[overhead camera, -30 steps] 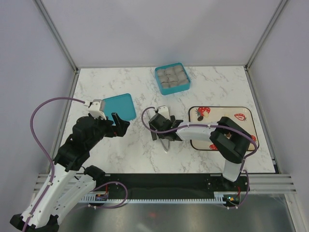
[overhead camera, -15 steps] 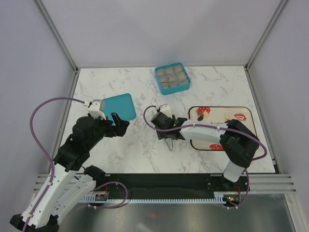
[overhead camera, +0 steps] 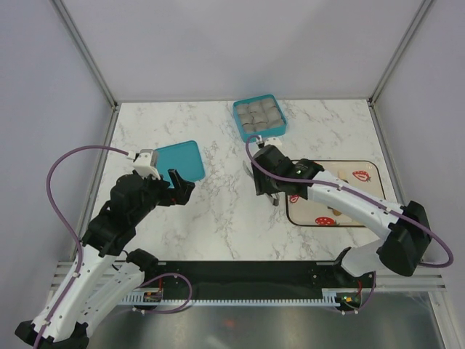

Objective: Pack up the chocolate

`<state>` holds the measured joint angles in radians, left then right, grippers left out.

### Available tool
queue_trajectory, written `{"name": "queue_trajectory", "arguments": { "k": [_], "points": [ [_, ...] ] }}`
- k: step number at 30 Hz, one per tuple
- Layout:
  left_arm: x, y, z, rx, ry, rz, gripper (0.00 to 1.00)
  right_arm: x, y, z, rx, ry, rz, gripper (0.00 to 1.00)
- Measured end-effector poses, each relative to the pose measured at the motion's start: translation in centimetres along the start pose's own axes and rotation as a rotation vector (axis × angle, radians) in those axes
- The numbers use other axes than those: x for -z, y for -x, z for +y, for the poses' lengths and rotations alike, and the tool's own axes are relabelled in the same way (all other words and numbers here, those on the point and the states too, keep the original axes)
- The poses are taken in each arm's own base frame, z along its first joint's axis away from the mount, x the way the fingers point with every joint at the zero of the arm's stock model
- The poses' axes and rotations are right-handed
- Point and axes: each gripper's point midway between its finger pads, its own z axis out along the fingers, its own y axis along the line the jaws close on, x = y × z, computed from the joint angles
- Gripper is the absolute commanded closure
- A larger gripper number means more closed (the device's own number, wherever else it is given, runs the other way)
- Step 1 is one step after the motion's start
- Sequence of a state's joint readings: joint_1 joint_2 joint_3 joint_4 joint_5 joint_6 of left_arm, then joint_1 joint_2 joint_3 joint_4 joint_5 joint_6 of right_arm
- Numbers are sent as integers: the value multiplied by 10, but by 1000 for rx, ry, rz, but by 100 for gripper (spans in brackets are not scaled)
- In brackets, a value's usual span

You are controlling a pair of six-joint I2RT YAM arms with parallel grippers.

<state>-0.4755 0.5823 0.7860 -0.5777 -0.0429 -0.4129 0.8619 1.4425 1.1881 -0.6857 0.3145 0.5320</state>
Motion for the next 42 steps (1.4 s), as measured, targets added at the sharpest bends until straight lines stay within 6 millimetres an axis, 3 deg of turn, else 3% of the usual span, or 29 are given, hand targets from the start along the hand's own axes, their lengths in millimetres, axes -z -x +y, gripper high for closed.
{"name": "queue_trajectory", "arguments": {
  "k": [10,13,21,31,36,42],
  "points": [
    [-3,-2,1,-1,5,13,1,35,7,-96,-130,-176,37,43],
    [-3,-3,1,-1,6,15,1,43,6,-113,-162,-210,40,44],
    [-4,-4,1,-1,6,23,1,40,-16,-142,-193,-295,88,48],
    [-8,-9,-1,-1,-3,51,1,26,-25,-172,-256,-344,97,50],
    [-8,-9,-1,-1,-3,51,1,19,-40,-178,-258,-338,136,50],
    [-9,-11,0,-2,1,59,1,13,-42,-175,-253,-307,135,52]
  ]
}}
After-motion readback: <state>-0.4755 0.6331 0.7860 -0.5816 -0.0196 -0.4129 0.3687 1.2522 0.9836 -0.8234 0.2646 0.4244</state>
